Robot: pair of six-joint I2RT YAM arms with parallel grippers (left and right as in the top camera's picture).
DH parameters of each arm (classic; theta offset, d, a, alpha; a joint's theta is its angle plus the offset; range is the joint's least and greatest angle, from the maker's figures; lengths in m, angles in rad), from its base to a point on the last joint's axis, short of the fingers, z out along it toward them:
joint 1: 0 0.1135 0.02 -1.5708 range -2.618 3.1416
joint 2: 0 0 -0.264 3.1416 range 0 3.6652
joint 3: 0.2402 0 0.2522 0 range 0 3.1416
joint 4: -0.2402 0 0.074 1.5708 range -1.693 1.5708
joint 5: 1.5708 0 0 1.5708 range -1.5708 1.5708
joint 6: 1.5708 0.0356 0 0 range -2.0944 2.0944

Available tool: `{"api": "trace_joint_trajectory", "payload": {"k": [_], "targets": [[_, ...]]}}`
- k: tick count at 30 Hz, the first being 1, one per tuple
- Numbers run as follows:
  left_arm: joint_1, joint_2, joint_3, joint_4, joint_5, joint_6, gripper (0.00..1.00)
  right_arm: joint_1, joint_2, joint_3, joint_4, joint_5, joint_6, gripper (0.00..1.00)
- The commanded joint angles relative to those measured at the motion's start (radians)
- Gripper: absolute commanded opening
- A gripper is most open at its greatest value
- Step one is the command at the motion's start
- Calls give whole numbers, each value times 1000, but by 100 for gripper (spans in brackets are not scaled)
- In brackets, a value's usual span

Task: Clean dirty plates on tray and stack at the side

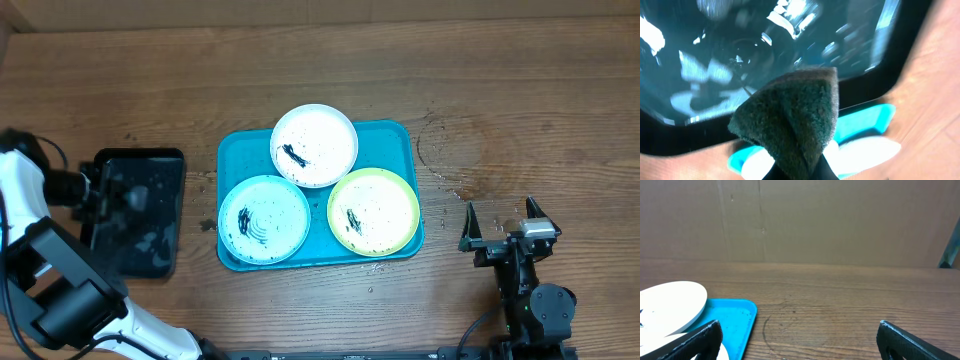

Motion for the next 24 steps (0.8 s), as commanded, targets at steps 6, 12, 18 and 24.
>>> {"api": "trace_joint_trajectory", "payload": {"k": [6,12,18,24], "targets": [[-79,-22,-100,122,-198,-68,4,5,-6,-10,6,2,0,100],[-94,-30,-88,91,-203,-22,4,5,-6,-10,6,2,0,100],[-113,-86,183,-162,-292,5,4,5,-6,-10,6,2,0,100],[-244,-175,278,-227,-308,6,4,5,-6,-10,6,2,0,100]]}}
